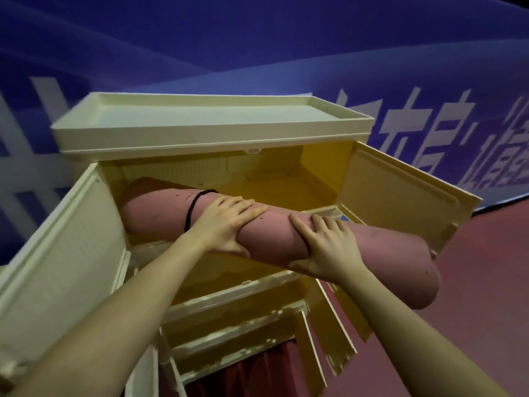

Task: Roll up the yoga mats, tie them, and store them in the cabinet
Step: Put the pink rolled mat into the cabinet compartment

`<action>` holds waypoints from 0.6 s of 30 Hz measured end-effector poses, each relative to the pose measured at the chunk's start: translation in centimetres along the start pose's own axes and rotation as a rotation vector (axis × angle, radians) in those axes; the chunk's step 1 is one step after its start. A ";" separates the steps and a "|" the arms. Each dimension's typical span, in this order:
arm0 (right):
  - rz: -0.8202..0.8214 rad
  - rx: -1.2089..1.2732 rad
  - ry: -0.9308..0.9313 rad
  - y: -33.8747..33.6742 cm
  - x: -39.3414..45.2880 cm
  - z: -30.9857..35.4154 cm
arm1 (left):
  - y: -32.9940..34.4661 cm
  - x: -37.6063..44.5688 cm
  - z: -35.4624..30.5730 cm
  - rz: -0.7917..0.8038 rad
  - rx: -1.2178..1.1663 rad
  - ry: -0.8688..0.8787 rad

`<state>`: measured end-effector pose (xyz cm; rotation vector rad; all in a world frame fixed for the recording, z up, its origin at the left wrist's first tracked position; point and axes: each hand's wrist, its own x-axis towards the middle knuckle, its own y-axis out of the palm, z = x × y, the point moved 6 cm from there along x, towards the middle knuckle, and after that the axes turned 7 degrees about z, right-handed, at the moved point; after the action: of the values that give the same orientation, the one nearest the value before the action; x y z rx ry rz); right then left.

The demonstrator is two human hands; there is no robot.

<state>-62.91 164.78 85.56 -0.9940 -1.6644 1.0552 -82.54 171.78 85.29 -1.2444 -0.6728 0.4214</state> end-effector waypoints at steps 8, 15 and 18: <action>-0.065 -0.017 -0.141 0.6 6.7 -0.1 | 0.3 0.4 3.6 -0.040 0.056 -0.171; -0.160 -0.047 -0.288 -0.5 12.2 -1.8 | -0.7 1.8 5.4 -0.169 0.126 -0.320; -0.159 -0.025 -0.342 0.0 14.4 -2.5 | -0.6 2.4 5.9 -0.200 0.140 -0.385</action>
<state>-64.42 178.62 89.91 -0.7094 -2.0009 1.1453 -84.77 177.35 87.37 -0.9597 -1.0669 0.5375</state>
